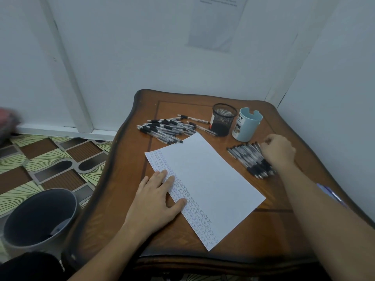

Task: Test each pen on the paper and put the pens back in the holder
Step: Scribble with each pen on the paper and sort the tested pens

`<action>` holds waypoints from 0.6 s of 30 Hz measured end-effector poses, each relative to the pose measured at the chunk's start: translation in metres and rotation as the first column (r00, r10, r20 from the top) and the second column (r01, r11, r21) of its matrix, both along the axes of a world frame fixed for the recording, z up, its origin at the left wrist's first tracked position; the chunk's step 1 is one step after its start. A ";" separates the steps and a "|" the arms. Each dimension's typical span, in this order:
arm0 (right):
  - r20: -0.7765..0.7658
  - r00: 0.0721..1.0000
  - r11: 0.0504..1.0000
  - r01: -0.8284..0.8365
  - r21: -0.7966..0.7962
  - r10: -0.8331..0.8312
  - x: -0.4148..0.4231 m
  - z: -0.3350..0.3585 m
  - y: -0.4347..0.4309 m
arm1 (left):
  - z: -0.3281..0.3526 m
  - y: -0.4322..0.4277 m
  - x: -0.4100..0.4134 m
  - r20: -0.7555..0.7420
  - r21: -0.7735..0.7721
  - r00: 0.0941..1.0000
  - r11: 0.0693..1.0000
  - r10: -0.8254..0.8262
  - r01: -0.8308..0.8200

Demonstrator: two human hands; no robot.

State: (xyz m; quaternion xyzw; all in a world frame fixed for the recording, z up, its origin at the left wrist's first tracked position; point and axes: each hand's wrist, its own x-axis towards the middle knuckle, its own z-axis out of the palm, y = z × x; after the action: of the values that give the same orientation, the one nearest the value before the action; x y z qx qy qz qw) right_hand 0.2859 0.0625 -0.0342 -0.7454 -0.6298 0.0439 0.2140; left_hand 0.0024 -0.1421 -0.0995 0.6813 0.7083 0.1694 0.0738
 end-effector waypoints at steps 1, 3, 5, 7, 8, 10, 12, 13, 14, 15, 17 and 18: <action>0.028 0.998 0.996 -0.066 0.058 0.064 -0.013 0.001 0.000 | 0.000 0.000 0.000 0.004 0.001 1.000 1.000 0.001 -0.001; -0.056 0.966 0.965 -0.246 0.087 0.251 -0.044 0.002 -0.004 | -0.001 0.000 -0.001 0.010 0.000 1.000 1.000 0.003 -0.003; -0.178 0.886 0.902 -0.430 0.034 0.429 -0.078 -0.003 -0.007 | -0.001 0.000 -0.001 0.002 -0.001 1.000 1.000 0.004 -0.004; -0.273 0.823 0.848 -0.528 -0.048 0.498 -0.112 -0.014 -0.008 | -0.001 0.000 -0.001 0.011 0.005 1.000 1.000 0.009 -0.009; -0.349 0.804 0.839 -0.538 -0.082 0.481 -0.127 -0.021 -0.009 | -0.002 0.000 -0.001 0.018 0.007 1.000 1.000 0.009 -0.009; -0.465 0.773 0.838 -0.534 -0.111 0.431 -0.158 -0.034 -0.012 | -0.001 -0.001 -0.001 0.030 0.008 1.000 1.000 0.006 -0.006; -0.394 0.808 0.848 -0.517 -0.118 0.438 -0.182 -0.043 -0.009 | 0.000 -0.002 -0.001 0.034 0.008 0.999 1.000 0.007 -0.008; -0.311 0.839 0.856 -0.502 -0.125 0.447 -0.191 -0.046 -0.005 | 0.000 -0.002 -0.001 0.032 0.009 0.999 1.000 0.008 -0.008; -0.242 0.862 0.864 -0.485 -0.135 0.446 -0.197 -0.046 -0.004 | 0.000 -0.002 -0.001 0.026 0.009 1.000 1.000 0.006 -0.007; -0.213 0.871 0.869 -0.475 -0.138 0.442 -0.201 -0.044 -0.003 | -0.001 -0.001 -0.002 0.018 0.010 1.000 1.000 0.004 -0.004; -0.232 0.876 0.879 -0.459 -0.129 0.424 -0.203 -0.044 -0.001 | -0.002 -0.001 -0.003 0.011 0.010 1.000 1.000 0.005 -0.005; -0.251 0.874 0.885 -0.452 -0.110 0.416 -0.201 -0.043 -0.003 | -0.003 -0.001 -0.003 0.010 0.009 1.000 1.000 0.005 -0.005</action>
State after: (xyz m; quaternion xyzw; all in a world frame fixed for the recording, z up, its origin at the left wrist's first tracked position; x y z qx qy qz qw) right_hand 0.0848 0.0591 -0.0768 -0.5900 -0.7479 0.2251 0.2046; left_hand -0.0008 -0.1429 -0.1021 0.6790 0.7089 0.1760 0.0738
